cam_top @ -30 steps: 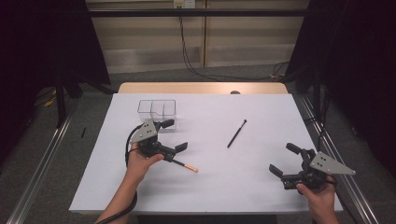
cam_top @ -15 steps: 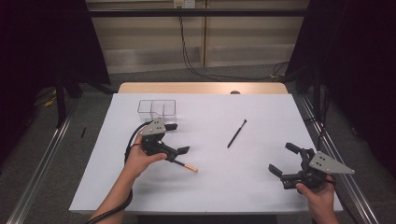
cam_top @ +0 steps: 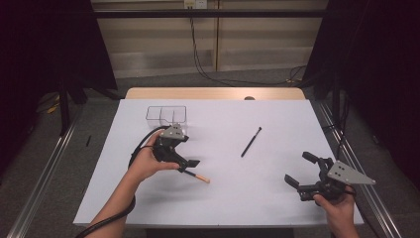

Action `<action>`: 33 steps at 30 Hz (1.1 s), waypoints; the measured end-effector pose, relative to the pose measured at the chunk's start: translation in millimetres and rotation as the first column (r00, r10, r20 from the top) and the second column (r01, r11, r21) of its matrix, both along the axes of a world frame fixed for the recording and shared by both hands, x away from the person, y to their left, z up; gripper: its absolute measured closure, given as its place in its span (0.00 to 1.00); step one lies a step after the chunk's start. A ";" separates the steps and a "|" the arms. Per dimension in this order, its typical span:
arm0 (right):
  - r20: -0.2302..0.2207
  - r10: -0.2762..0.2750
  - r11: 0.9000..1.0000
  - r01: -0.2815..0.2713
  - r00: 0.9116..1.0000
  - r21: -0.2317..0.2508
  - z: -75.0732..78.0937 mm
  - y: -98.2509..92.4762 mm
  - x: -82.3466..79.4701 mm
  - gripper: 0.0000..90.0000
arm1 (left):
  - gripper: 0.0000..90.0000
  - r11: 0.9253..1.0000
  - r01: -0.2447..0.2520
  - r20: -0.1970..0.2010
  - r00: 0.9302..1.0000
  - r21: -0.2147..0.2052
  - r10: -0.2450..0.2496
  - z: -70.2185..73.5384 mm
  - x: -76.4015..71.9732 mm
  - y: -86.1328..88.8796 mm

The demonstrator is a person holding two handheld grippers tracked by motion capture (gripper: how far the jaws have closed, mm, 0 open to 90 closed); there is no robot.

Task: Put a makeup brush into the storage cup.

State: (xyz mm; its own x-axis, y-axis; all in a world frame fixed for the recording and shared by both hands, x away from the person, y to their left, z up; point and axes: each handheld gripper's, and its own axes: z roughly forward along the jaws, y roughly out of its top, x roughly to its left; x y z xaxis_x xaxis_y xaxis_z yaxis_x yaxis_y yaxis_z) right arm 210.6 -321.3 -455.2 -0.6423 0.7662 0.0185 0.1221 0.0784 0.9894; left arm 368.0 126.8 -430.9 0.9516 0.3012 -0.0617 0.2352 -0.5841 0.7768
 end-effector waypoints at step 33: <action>-0.002 -0.001 1.000 0.001 1.000 -0.005 0.1 -0.3 -1.1 0.00 | 0.00 0.916 0.096 -0.190 0.982 0.390 -0.022 -3.2 12.8 -23.9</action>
State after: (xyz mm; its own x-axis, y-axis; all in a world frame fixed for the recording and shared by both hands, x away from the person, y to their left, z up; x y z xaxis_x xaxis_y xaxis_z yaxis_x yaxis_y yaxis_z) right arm 209.5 -321.6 -455.1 -0.6417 0.7668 0.0159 0.1236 0.0830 0.9889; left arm 380.7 102.9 -434.1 0.9528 0.2794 -0.1190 0.3031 -0.8515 0.4278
